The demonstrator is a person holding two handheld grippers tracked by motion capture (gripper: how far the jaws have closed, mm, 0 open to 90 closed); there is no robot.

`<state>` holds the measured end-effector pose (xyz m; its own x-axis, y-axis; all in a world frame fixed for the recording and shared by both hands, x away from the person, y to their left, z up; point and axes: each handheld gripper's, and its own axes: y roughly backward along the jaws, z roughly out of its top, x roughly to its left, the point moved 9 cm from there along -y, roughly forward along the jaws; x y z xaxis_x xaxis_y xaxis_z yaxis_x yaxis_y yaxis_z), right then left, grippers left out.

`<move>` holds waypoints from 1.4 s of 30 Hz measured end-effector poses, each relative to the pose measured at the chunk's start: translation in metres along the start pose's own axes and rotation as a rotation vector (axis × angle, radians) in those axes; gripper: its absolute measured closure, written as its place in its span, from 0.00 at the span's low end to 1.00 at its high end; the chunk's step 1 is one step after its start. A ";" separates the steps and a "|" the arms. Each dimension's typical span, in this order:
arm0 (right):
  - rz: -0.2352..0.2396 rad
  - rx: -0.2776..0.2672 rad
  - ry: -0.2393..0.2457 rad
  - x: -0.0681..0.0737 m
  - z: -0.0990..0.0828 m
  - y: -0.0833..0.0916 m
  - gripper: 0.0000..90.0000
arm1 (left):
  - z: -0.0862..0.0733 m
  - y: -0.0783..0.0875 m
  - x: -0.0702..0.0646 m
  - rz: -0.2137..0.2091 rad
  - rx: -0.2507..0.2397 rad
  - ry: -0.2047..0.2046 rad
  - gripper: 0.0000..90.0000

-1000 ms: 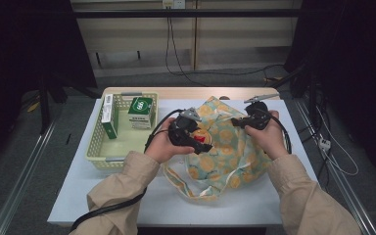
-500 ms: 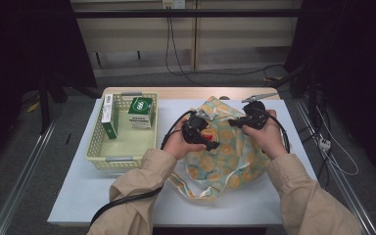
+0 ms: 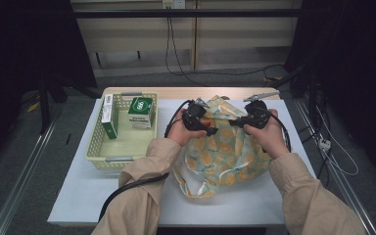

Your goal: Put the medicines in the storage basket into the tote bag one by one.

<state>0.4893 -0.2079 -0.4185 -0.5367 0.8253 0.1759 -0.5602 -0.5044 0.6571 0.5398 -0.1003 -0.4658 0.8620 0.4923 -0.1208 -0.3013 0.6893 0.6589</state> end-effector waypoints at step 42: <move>-0.034 0.014 -0.045 -0.003 -0.009 -0.012 1.00 | -0.033 0.097 -0.006 -0.033 -0.005 -0.012 0.11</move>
<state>0.4914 -0.2068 -0.4335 -0.4887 0.8525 0.1856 -0.5689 -0.4726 0.6731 0.4921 -0.0187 -0.4252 0.8765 0.4624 -0.1337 -0.2744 0.7081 0.6506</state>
